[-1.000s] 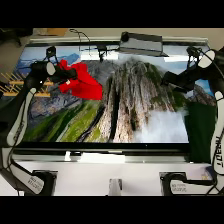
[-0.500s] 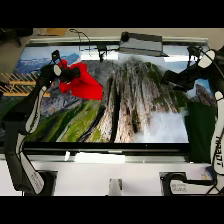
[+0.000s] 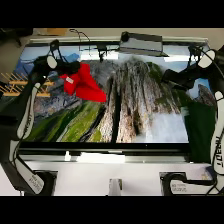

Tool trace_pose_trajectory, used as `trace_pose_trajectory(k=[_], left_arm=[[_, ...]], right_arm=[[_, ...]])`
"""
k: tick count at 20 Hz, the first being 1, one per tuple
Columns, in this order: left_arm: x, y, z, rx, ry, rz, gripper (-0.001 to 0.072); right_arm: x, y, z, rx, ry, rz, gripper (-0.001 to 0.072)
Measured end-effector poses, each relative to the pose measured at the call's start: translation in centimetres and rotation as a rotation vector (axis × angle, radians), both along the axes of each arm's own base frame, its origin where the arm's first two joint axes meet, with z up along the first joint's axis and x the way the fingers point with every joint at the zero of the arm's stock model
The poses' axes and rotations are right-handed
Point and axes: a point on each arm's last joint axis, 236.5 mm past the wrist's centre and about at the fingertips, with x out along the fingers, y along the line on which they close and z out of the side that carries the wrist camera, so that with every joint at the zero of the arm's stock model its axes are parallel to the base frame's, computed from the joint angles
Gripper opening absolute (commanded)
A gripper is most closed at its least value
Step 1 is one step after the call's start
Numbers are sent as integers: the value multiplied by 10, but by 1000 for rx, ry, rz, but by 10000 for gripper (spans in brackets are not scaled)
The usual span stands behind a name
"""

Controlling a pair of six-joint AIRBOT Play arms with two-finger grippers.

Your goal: Fold the shirts.

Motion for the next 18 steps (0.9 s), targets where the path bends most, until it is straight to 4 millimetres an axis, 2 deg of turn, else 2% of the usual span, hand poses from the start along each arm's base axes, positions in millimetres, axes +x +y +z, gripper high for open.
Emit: trace_pose_trajectory(k=[1,3,4,6,7,8,9,10,12,13,14,15,16,17,18], left_arm=[[-9,-13,36,17,-60,-51,34],[-42,-49,116,37,-187,-164,34],[-66,-70,160,37,-262,-222,34],[-122,-111,232,29,-389,-336,34],[-150,-127,256,34,-432,-384,34],[-176,-139,272,56,-457,-425,33],[-195,-145,277,86,-454,-446,34],[-210,-148,272,126,-432,-461,34],[-233,-159,241,194,-342,-504,34],[-241,-166,220,218,-290,-522,35],[-249,-173,190,245,-223,-535,37],[-255,-179,156,269,-149,-543,102],[-263,-186,122,285,-78,-550,350],[-271,-193,92,290,-14,-558,649],[-283,-202,61,282,60,-571,720]], right_arm=[[1,1,1,4,-4,-1,663],[6,1,3,9,-29,-7,663],[10,1,6,11,-48,-11,663],[12,1,16,11,-82,-15,663],[10,-1,24,-1,-96,-15,663],[5,-5,33,-22,-106,-14,663],[-4,-12,44,-57,-117,-15,663],[-12,-20,58,-99,-133,-18,663],[-34,-34,91,-167,-177,-31,663],[-45,-36,107,-179,-201,-35,662],[-56,-37,121,-189,-222,-38,662],[-69,-37,132,-191,-232,-39,662],[-82,-37,140,-192,-231,-38,662],[-93,-35,144,-190,-221,-34,663],[-104,-33,144,-184,-199,-26,664]])
